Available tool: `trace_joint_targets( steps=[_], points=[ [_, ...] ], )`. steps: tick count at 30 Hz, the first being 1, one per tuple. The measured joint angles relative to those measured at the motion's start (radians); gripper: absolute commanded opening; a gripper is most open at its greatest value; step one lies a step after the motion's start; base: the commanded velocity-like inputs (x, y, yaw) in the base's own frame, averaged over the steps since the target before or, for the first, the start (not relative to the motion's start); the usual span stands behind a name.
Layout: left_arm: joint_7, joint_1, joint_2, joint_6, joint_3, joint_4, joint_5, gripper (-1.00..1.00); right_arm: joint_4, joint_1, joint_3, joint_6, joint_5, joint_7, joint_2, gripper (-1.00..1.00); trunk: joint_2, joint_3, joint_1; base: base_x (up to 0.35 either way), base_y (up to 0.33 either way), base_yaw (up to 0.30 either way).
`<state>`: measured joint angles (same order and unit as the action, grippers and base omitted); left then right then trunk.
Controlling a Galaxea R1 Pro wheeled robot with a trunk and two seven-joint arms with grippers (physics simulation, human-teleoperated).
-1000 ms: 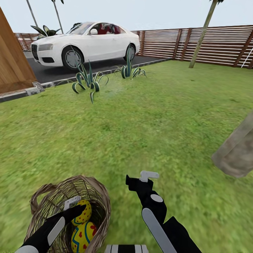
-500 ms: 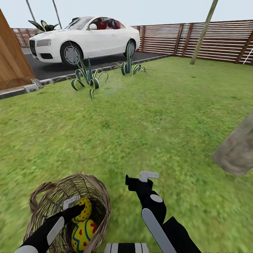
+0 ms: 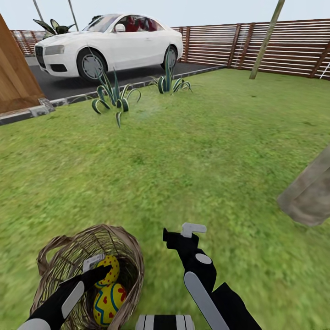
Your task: Take the three Easter eggs out of the wicker basket on the lawn in the garden, then place them on the lawn next to a single tree (choose any tree) so that all three eggs are next to the same tree and none are left in the basket.
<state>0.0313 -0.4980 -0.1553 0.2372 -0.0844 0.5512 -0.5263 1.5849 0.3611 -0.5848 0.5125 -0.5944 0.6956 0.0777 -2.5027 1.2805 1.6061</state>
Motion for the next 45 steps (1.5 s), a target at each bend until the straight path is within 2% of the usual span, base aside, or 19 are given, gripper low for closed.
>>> trace_joint_targets(
  steps=[9, 28, 33, 41, 45],
  points=[
    [-0.002, 0.001, -0.002, 0.001, 0.001, 0.019, 0.000, 1.00, 0.000, 0.000, 0.000, 0.000, 0.000, 0.000, 0.001, 1.00, 0.000, 0.011, 0.000, 0.000, 0.000, 0.000],
    [0.001, 0.001, -0.003, 0.007, 0.001, 0.022, 0.000, 1.00, 0.000, 0.000, 0.000, 0.000, 0.000, 0.000, 0.002, 1.00, 0.000, 0.012, 0.000, 0.000, 0.000, 0.000],
    [-0.001, 0.001, -0.003, 0.008, 0.001, 0.021, -0.001, 1.00, 0.000, 0.000, 0.000, -0.001, 0.000, 0.000, 0.003, 1.00, -0.001, 0.031, 0.002, 0.000, 0.000, 0.000],
    [-0.002, 0.000, -0.004, 0.008, 0.001, 0.022, 0.000, 1.00, 0.000, 0.000, -0.006, -0.002, 0.000, -0.001, 0.003, 1.00, -0.001, 0.031, 0.002, 0.000, 0.000, 0.000],
    [-0.003, -0.003, -0.004, 0.009, 0.001, 0.023, 0.000, 1.00, 0.000, 0.000, -0.009, -0.002, 0.000, -0.001, 0.004, 1.00, -0.002, 0.047, 0.004, 0.000, 0.000, 0.000]
  ],
)
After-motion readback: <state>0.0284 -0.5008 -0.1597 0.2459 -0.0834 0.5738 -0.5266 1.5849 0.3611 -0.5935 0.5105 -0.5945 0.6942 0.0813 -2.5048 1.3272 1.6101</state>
